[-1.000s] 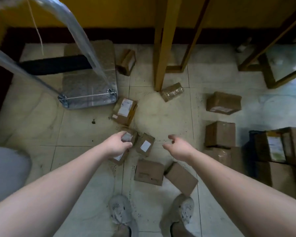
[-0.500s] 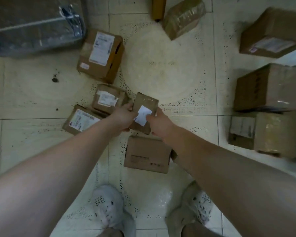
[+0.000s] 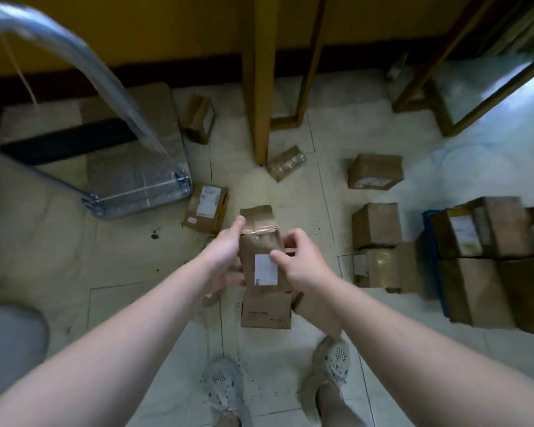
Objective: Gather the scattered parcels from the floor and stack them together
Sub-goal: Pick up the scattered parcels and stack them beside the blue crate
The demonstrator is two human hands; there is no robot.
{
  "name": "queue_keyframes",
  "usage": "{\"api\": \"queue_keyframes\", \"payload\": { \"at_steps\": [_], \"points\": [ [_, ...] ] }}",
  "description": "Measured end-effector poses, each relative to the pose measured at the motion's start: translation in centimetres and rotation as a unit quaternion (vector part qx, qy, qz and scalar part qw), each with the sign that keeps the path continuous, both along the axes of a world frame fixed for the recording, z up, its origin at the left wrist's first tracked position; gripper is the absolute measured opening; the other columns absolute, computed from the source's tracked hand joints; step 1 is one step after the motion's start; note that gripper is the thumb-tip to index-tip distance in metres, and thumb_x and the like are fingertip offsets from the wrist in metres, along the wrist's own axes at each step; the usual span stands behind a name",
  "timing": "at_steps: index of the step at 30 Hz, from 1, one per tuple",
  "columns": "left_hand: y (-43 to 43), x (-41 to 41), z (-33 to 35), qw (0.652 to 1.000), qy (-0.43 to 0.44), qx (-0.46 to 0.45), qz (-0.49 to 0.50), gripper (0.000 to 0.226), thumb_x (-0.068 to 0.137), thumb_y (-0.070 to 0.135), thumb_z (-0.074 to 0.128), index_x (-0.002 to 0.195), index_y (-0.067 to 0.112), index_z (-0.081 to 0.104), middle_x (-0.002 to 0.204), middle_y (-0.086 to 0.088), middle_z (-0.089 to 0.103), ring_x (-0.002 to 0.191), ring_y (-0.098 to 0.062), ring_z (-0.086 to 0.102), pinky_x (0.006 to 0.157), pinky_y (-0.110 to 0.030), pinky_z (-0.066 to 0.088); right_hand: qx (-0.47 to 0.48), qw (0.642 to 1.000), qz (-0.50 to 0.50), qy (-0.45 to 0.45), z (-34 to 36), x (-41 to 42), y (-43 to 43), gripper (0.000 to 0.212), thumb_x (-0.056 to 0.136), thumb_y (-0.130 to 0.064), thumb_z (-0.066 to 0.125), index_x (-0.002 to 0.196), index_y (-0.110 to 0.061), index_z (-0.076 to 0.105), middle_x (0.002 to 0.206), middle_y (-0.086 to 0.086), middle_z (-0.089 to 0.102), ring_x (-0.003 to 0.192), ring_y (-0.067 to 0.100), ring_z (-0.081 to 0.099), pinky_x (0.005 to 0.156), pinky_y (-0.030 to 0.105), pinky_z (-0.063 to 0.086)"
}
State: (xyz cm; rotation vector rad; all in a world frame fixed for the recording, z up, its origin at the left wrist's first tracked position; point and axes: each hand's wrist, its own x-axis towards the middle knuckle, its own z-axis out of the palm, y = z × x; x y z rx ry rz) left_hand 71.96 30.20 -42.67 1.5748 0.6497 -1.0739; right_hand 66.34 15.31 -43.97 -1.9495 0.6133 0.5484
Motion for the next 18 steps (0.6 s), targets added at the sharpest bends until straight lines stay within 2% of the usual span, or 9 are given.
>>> {"api": "queue_keyframes", "payload": {
  "at_steps": [2, 4, 7, 9, 10, 12, 15, 16, 18],
  "points": [
    [-0.1, 0.2, 6.0, 0.999, -0.043, 0.006, -0.03, 0.047, 0.093, 0.056, 0.042, 0.124, 0.021, 0.044, 0.105, -0.01, 0.065, 0.088, -0.03, 0.067, 0.052, -0.041, 0.057, 0.014, 0.999, -0.035, -0.032, 6.2, -0.6, 0.3, 0.011, 0.099, -0.034, 0.046, 0.096, -0.024, 0.05, 0.089, -0.011, 0.054, 0.087, 0.011, 0.053, 0.068, 0.027, 0.041],
    [-0.7, 0.1, 11.2, 0.995, -0.08, 0.004, -0.052, 0.041, 0.095, 0.049, 0.043, 0.124, 0.021, 0.041, 0.105, -0.01, 0.063, 0.088, -0.029, 0.065, 0.047, -0.036, 0.054, 0.034, 0.993, -0.094, -0.063, 11.5, -1.3, 0.2, 0.019, 0.101, -0.029, 0.039, 0.091, -0.02, 0.053, 0.086, -0.006, 0.056, 0.083, 0.013, 0.052, 0.062, 0.025, 0.039],
    [-2.2, -0.5, 18.3, 0.985, -0.151, -0.008, -0.08, 0.039, 0.098, 0.043, 0.041, 0.131, 0.024, 0.036, 0.102, -0.008, 0.062, 0.089, -0.026, 0.065, 0.055, -0.04, 0.058, 0.054, 0.985, -0.159, -0.045, 18.5, -2.3, -1.2, 0.023, 0.099, -0.041, 0.042, 0.105, -0.02, 0.05, 0.103, -0.001, 0.06, 0.087, 0.014, 0.054, 0.063, 0.027, 0.041],
    [-3.5, -1.1, 22.5, 0.978, -0.188, -0.045, -0.075, 0.041, 0.099, 0.04, 0.041, 0.138, 0.03, 0.031, 0.1, -0.001, 0.061, 0.092, -0.023, 0.064, 0.068, -0.047, 0.059, 0.107, 0.978, -0.177, 0.012, 22.4, -3.1, -2.8, 0.046, 0.092, -0.059, 0.044, 0.119, -0.022, 0.046, 0.116, 0.002, 0.059, 0.099, 0.019, 0.057, 0.072, 0.035, 0.045],
    [-4.2, -1.6, 24.6, 0.974, -0.201, -0.07, -0.075, 0.043, 0.1, 0.038, 0.041, 0.14, 0.035, 0.028, 0.099, 0.004, 0.059, 0.094, -0.023, 0.064, 0.072, -0.049, 0.059, 0.137, 0.973, -0.182, 0.023, 24.1, -3.6, -3.8, 0.055, 0.088, -0.065, 0.045, 0.123, -0.022, 0.047, 0.116, 0.003, 0.061, 0.101, 0.021, 0.059, 0.073, 0.038, 0.047],
    [-5.7, -3.0, 28.1, 0.967, -0.216, -0.109, -0.081, 0.044, 0.1, 0.033, 0.043, 0.141, 0.039, 0.029, 0.105, 0.006, 0.06, 0.098, -0.024, 0.064, 0.072, -0.049, 0.059, 0.159, 0.967, -0.201, -0.009, 27.0, -4.9, -5.9, 0.06, 0.082, -0.066, 0.052, 0.123, -0.023, 0.05, 0.107, 0.002, 0.067, 0.094, 0.021, 0.064, 0.066, 0.036, 0.051],
    [-8.7, -5.0, 32.0, 0.957, -0.252, -0.105, -0.102, 0.038, 0.098, 0.03, 0.048, 0.136, 0.031, 0.044, 0.114, -0.003, 0.064, 0.091, -0.023, 0.07, 0.06, -0.041, 0.06, 0.102, 0.963, -0.233, -0.085, 30.5, -7.8, -9.4, 0.058, 0.08, -0.059, 0.063, 0.125, -0.027, 0.045, 0.101, -0.004, 0.061, 0.089, 0.017, 0.063, 0.06, 0.036, 0.056],
    [-9.9, -5.9, 33.2, 0.954, -0.259, -0.096, -0.116, 0.037, 0.096, 0.038, 0.05, 0.131, 0.027, 0.049, 0.108, -0.003, 0.068, 0.084, -0.02, 0.072, 0.055, -0.036, 0.057, 0.071, 0.965, -0.23, -0.105, 31.5, -9.0, -10.6, 0.058, 0.081, -0.056, 0.064, 0.127, -0.029, 0.042, 0.101, -0.007, 0.058, 0.09, 0.017, 0.062, 0.063, 0.038, 0.058],
    [-12.8, -8.1, 35.3, 0.948, -0.268, -0.07, -0.156, 0.05, 0.088, 0.057, 0.052, 0.125, 0.022, 0.054, 0.098, -0.005, 0.072, 0.075, -0.019, 0.073, 0.049, -0.029, 0.052, 0.009, 0.967, -0.21, -0.144, 33.3, -11.9, -13.2, 0.06, 0.083, -0.049, 0.065, 0.133, -0.03, 0.037, 0.107, -0.009, 0.054, 0.092, 0.018, 0.062, 0.067, 0.039, 0.059]
  ]
}}
